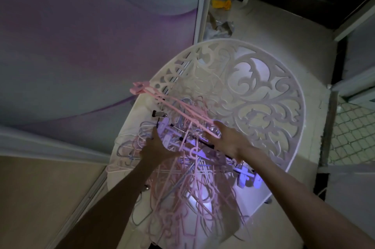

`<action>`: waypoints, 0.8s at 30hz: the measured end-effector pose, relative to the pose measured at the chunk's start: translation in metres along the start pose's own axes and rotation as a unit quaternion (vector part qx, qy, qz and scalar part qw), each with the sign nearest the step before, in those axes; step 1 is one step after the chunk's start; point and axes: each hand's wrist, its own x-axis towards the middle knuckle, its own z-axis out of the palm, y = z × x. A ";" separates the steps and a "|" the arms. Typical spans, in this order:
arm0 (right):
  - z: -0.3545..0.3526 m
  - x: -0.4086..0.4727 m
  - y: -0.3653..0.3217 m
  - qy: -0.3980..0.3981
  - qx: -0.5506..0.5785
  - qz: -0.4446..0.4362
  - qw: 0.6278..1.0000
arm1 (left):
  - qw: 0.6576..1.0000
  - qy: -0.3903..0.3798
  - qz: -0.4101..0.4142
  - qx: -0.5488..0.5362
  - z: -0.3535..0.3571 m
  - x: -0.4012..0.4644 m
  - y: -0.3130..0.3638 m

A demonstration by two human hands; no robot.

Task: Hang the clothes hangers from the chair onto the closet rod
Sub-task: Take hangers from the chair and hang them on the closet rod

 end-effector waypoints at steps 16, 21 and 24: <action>-0.021 -0.047 0.010 0.165 -0.122 -0.090 0.975 | 0.985 0.066 0.089 -0.132 0.007 0.000 -0.036; -0.006 -0.050 0.019 0.192 -0.099 -0.057 0.975 | 0.997 0.051 0.053 -0.014 -0.020 -0.044 -0.022; 0.014 -0.052 0.019 0.174 -0.067 -0.048 0.981 | 0.995 0.041 0.047 0.074 -0.012 -0.058 -0.032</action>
